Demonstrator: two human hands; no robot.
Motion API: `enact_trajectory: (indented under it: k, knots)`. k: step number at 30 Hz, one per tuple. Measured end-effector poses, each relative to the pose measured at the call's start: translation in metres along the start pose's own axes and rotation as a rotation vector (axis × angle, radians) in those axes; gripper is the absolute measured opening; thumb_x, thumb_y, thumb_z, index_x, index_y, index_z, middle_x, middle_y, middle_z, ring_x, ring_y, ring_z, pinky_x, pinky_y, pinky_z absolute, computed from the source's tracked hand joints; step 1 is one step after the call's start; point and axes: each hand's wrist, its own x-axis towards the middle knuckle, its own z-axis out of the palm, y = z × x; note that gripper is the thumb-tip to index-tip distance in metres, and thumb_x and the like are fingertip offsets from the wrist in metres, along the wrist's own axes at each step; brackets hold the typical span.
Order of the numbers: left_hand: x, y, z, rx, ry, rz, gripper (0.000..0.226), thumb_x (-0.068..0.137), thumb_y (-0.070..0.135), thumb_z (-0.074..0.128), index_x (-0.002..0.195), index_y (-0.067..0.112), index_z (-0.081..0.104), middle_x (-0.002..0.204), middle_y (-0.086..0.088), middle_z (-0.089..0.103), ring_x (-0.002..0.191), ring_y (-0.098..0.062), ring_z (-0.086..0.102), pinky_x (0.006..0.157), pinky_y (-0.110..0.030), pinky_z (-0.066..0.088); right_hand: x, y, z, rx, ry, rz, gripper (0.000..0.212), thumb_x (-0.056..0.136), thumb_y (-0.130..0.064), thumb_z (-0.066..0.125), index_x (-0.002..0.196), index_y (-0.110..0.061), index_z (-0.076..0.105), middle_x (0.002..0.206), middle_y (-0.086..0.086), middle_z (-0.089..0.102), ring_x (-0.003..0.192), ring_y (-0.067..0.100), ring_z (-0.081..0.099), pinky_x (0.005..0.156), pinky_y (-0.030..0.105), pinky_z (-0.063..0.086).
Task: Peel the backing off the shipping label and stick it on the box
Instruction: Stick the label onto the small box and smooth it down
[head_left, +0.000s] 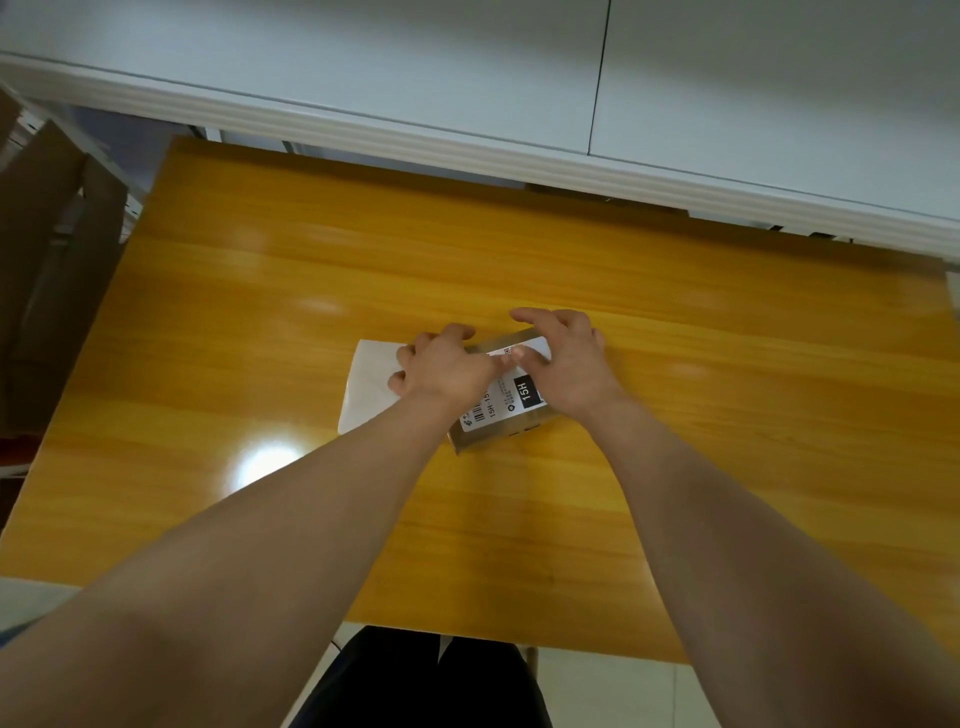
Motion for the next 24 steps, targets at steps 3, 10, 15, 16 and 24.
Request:
enact_trajectory:
  k: [3,10,15,16,24]
  knots:
    - [0.0,-0.003,0.003,-0.216,-0.035,-0.054,0.063,0.076,0.041,0.074,0.134,0.04,0.051,0.142,-0.005,0.04,0.137,-0.032,0.029,0.107,-0.049,0.039,-0.003,-0.006,-0.006,-0.077,-0.065,-0.048,0.05,0.094,-0.035,0.063,0.139,-0.047,0.046,0.158,0.004,0.024,0.141,0.033,0.019,0.11,0.038,0.032]
    - [0.0,-0.007,0.009,-0.37,-0.047,-0.082,0.061,0.055,0.034,0.082,0.111,0.045,0.061,0.125,-0.002,0.058,0.121,-0.032,0.052,0.091,-0.049,0.055,0.003,-0.006,-0.002,-0.131,-0.123,-0.091,0.045,0.087,-0.03,0.07,0.129,-0.038,0.055,0.149,0.001,0.04,0.139,0.029,0.027,0.103,0.028,0.028]
    - [0.0,-0.007,0.01,-0.434,-0.03,-0.1,0.044,0.051,0.035,0.074,0.09,0.047,0.059,0.118,0.001,0.064,0.117,-0.03,0.056,0.088,-0.047,0.057,0.003,-0.007,0.001,-0.067,-0.067,-0.039,0.037,0.087,-0.029,0.069,0.121,-0.039,0.059,0.136,0.0,0.049,0.126,0.024,0.034,0.089,0.027,0.034]
    - [0.0,-0.007,0.01,-0.446,-0.022,-0.108,0.037,0.051,0.034,0.073,0.084,0.047,0.059,0.117,0.001,0.065,0.116,-0.03,0.057,0.087,-0.047,0.057,0.003,-0.007,0.002,-0.055,-0.055,-0.028,0.035,0.087,-0.03,0.068,0.119,-0.04,0.06,0.134,0.0,0.049,0.125,0.024,0.035,0.088,0.028,0.036]
    - [0.004,-0.009,0.012,-0.543,0.025,-0.126,0.017,0.081,0.028,0.071,0.092,0.041,0.068,0.106,-0.002,0.072,0.099,-0.026,0.067,0.084,-0.04,0.059,0.005,-0.009,0.007,0.038,0.002,0.064,0.023,0.087,-0.033,0.066,0.109,-0.042,0.065,0.126,-0.003,0.053,0.122,0.021,0.037,0.088,0.042,0.053]
